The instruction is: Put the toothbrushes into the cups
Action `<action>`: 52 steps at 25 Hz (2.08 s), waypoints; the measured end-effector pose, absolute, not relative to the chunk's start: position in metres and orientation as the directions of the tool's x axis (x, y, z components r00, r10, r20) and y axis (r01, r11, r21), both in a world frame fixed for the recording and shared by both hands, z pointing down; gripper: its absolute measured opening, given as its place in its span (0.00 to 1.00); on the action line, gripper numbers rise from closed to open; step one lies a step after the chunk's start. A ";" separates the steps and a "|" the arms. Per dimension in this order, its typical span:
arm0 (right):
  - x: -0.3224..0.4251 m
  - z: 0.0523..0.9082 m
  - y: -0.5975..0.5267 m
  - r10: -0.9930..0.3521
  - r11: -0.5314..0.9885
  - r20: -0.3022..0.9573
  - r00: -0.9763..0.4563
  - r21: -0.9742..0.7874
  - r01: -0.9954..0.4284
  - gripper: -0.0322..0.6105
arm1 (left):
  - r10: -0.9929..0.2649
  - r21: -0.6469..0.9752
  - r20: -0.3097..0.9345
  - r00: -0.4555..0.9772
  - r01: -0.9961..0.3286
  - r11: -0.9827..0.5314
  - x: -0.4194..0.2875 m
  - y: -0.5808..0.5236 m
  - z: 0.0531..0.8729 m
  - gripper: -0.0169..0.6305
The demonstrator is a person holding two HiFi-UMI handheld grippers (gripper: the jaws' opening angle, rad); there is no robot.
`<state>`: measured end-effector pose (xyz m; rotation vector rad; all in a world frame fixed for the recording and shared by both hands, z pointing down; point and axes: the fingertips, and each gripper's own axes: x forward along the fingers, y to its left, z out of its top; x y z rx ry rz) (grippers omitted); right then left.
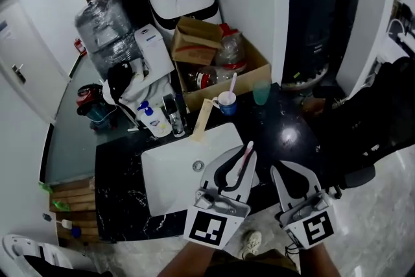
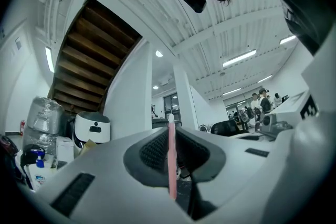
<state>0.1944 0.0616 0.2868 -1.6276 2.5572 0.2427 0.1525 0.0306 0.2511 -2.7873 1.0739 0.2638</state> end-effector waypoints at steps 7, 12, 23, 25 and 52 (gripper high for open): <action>0.196 0.294 0.060 -0.893 0.412 -0.167 -0.418 0.075 -0.908 0.11 | -0.629 -0.076 -0.202 0.750 -0.653 -0.754 0.162 0.031 0.253 0.10; 0.196 0.293 0.055 -0.907 0.389 -0.150 -0.394 0.065 -0.919 0.11 | -0.612 -0.076 -0.205 0.764 -0.636 -0.768 0.159 0.025 0.252 0.10; 0.180 0.288 0.026 -0.932 0.329 -0.133 -0.338 0.082 -0.941 0.11 | -0.550 -0.060 -0.226 0.804 -0.575 -0.816 0.146 0.002 0.242 0.10; 0.180 0.288 0.023 -0.937 0.312 -0.134 -0.321 0.087 -0.946 0.11 | -0.535 -0.064 -0.219 0.816 -0.560 -0.826 0.145 0.001 0.246 0.10; 0.259 0.298 -0.106 -0.868 0.469 -0.132 -0.479 0.102 -0.877 0.11 | -0.611 -0.050 -0.207 0.764 -0.632 -0.773 0.239 -0.121 0.264 0.10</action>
